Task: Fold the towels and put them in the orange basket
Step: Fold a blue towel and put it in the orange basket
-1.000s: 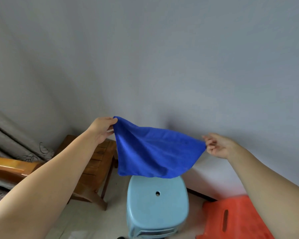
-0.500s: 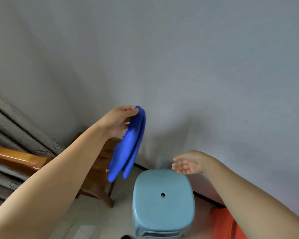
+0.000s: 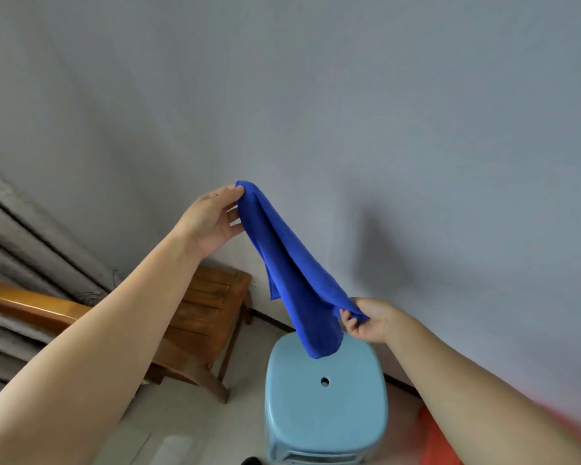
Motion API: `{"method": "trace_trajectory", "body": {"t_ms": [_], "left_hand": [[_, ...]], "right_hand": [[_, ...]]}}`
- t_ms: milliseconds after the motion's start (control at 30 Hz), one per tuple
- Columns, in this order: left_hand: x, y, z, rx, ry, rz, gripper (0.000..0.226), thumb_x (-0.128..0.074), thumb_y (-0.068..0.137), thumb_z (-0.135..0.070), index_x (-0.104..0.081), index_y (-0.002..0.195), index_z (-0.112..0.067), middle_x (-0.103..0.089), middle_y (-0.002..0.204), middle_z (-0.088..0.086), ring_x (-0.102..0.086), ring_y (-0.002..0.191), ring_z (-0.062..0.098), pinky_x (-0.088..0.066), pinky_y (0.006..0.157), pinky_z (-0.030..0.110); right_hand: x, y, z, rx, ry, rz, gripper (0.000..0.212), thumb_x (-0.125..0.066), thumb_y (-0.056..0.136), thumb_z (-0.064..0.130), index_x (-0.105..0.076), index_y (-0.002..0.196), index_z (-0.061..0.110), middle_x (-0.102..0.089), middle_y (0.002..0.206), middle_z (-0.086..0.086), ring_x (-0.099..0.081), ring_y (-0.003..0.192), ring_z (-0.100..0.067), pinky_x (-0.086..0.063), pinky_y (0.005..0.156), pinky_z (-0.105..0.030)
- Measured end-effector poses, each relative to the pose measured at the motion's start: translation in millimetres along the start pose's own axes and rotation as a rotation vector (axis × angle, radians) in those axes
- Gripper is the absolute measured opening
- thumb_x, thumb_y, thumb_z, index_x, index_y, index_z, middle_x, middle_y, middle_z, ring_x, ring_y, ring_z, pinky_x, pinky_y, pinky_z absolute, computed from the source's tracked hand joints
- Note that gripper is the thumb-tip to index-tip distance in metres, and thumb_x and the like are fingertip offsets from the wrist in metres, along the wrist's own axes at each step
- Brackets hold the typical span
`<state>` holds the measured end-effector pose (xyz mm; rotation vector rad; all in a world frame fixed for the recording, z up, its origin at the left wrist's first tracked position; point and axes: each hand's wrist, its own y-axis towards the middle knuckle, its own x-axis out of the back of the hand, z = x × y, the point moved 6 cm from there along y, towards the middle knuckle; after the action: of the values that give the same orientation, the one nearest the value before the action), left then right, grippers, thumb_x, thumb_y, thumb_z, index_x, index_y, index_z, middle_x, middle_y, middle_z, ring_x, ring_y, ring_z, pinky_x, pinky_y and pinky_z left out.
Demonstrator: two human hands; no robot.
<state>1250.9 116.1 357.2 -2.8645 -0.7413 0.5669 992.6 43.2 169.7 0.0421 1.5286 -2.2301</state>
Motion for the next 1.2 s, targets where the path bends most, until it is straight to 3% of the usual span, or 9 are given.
{"method": "trace_trajectory", "body": {"t_ms": [100, 200, 300, 400, 567, 767, 967, 1100, 1200], "left_hand": [[18, 4, 20, 0.047, 0.030, -0.081, 0.016, -0.051, 0.095, -0.016, -0.061, 0.084, -0.018, -0.064, 0.086, -0.003, -0.061, 0.082, 0.013, -0.051, 0.081, 0.030], [37, 7, 39, 0.066, 0.001, -0.201, 0.013, -0.052, 0.095, -0.015, -0.061, 0.086, -0.018, -0.062, 0.090, -0.001, -0.057, 0.086, 0.014, -0.047, 0.083, 0.032], [49, 7, 50, 0.063, -0.048, -0.300, 0.013, -0.052, 0.095, -0.016, -0.059, 0.085, -0.019, -0.060, 0.088, -0.002, -0.056, 0.085, 0.012, -0.047, 0.078, 0.029], [50, 6, 48, 0.006, -0.043, -0.371, 0.016, -0.053, 0.095, -0.015, -0.061, 0.082, -0.018, -0.059, 0.086, -0.002, -0.055, 0.084, 0.012, -0.046, 0.081, 0.029], [49, 3, 39, -0.078, 0.018, -0.440, 0.020, -0.052, 0.095, -0.016, -0.062, 0.078, -0.019, -0.059, 0.082, -0.004, -0.052, 0.080, 0.009, -0.042, 0.077, 0.025], [43, 3, 38, -0.101, -0.054, -0.367, 0.018, -0.052, 0.096, -0.016, -0.063, 0.082, -0.018, -0.059, 0.087, -0.002, -0.053, 0.090, 0.012, -0.043, 0.087, 0.029], [42, 6, 33, -0.133, -0.132, -0.334, 0.016, -0.052, 0.095, -0.014, -0.063, 0.085, -0.017, -0.060, 0.088, -0.001, -0.055, 0.092, 0.012, -0.046, 0.087, 0.027], [52, 5, 29, -0.093, 0.014, -0.480, 0.017, -0.056, 0.094, -0.018, -0.062, 0.078, -0.020, -0.058, 0.084, -0.004, -0.053, 0.084, 0.010, -0.044, 0.079, 0.024], [65, 6, 34, -0.079, 0.033, -0.554, 0.014, -0.060, 0.091, -0.020, -0.062, 0.077, -0.023, -0.059, 0.086, -0.007, -0.053, 0.095, 0.013, -0.040, 0.090, 0.028]], "right_hand": [[21, -3, 13, 0.055, 0.059, -0.060, 0.024, -0.048, 0.092, 0.008, -0.047, 0.069, 0.012, -0.041, 0.040, 0.001, -0.037, 0.024, -0.004, -0.021, 0.029, -0.009], [36, -12, 25, 0.125, 0.219, -0.053, 0.022, -0.052, 0.090, 0.006, -0.049, 0.069, 0.011, -0.044, 0.040, 0.000, -0.040, 0.026, -0.006, -0.026, 0.030, -0.009], [39, -19, 41, 0.214, 0.368, -0.006, 0.016, -0.052, 0.092, 0.005, -0.053, 0.076, 0.008, -0.055, 0.061, -0.006, -0.052, 0.037, -0.011, -0.039, 0.034, -0.014], [43, -25, 56, 0.303, 0.284, -0.077, 0.016, -0.051, 0.093, 0.002, -0.053, 0.077, 0.005, -0.052, 0.071, -0.008, -0.054, 0.044, -0.011, -0.043, 0.036, -0.014], [50, -47, 91, 0.594, 0.079, -0.240, 0.018, -0.056, 0.091, 0.000, -0.058, 0.075, 0.008, -0.054, 0.059, -0.003, -0.044, 0.030, -0.001, -0.032, 0.032, -0.011], [50, -81, 111, 0.882, -0.067, -0.329, 0.021, -0.050, 0.092, 0.007, -0.066, 0.085, 0.019, -0.057, 0.079, 0.000, -0.040, 0.057, -0.010, -0.031, 0.037, -0.012], [59, -73, 111, 0.652, 0.218, -0.145, 0.020, -0.048, 0.094, 0.002, -0.063, 0.087, 0.013, -0.047, 0.070, -0.002, -0.044, 0.036, -0.004, -0.029, 0.033, -0.014], [65, -74, 110, 0.482, 0.079, -0.115, 0.015, -0.052, 0.094, 0.006, -0.062, 0.087, 0.015, -0.048, 0.073, -0.002, -0.048, 0.053, -0.009, -0.040, 0.038, -0.013], [62, -87, 114, 0.494, 0.088, -0.019, 0.016, -0.051, 0.092, 0.001, -0.063, 0.093, 0.011, -0.052, 0.079, -0.004, -0.049, 0.065, -0.012, -0.049, 0.045, -0.015]]}}
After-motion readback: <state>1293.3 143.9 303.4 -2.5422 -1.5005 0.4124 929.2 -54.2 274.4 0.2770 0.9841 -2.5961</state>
